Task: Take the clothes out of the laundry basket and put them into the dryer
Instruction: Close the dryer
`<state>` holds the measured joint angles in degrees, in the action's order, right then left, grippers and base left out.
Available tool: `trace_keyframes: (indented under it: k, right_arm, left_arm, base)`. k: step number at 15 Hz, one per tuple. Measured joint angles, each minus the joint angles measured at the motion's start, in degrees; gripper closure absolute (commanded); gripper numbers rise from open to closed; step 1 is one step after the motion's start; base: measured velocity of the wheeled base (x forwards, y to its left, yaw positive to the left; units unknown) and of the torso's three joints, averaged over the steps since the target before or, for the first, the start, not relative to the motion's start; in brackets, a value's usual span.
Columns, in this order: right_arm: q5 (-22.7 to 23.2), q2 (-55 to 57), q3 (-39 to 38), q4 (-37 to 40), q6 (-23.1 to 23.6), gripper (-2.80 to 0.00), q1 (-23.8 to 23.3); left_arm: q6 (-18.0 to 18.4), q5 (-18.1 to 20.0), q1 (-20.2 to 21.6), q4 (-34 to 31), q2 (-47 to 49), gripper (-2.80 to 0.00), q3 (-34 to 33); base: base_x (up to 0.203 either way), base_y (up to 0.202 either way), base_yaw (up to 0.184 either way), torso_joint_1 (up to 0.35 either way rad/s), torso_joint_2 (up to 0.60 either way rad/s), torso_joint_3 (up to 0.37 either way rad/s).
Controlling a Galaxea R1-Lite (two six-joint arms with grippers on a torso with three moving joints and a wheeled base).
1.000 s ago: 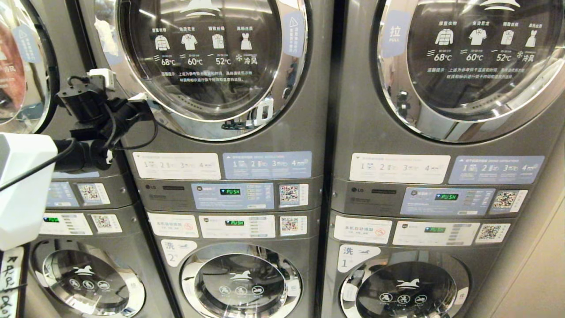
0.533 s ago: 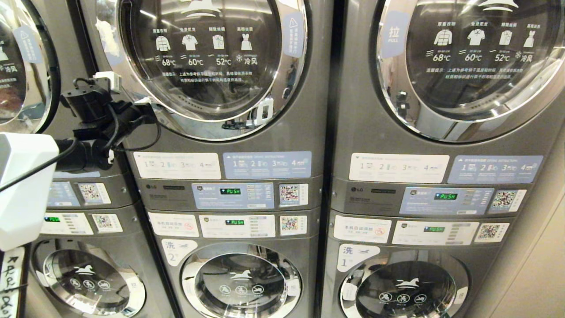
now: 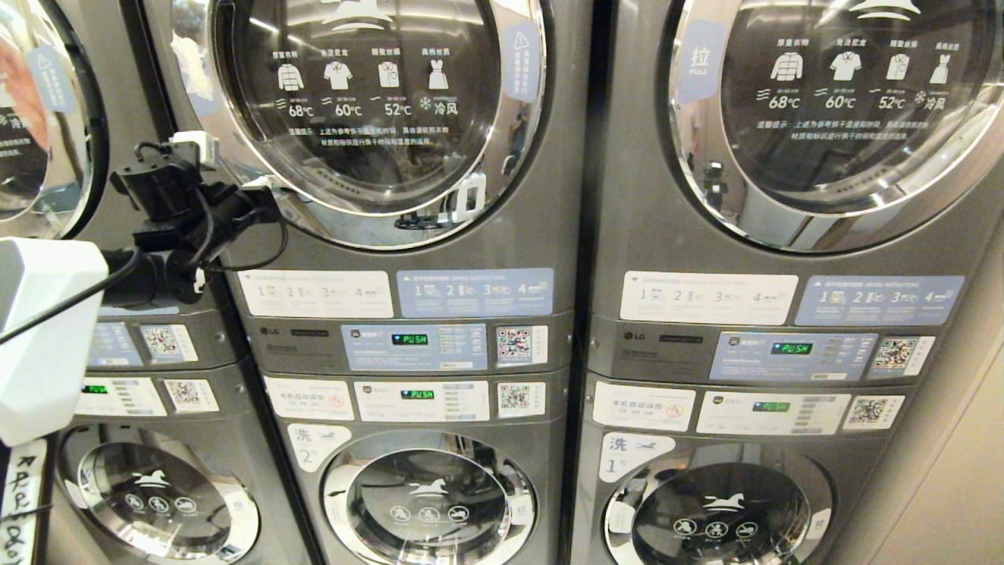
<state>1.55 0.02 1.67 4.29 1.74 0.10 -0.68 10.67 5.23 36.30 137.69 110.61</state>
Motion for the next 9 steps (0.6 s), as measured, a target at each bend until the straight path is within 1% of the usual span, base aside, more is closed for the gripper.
trace_keyframes:
  k: [5, 9]
  right_arm:
    - [0.0, 0.0, 0.0, 0.0, 0.1, 0.00, 0.0]
    - [0.0, 0.0, 0.0, 0.1, 0.1, 0.00, 0.0]
  left_arm:
    - [0.1, -0.5, -0.1, 0.0, -0.7, 0.00, -0.1]
    - [0.2, -1.3, -0.2, 0.1, -4.3, 0.00, -1.0]
  base:
    - [0.000, 0.000, 0.000, 0.000, 0.00, 0.000]
    - [0.000, 0.000, 0.000, 0.000, 0.00, 0.000]
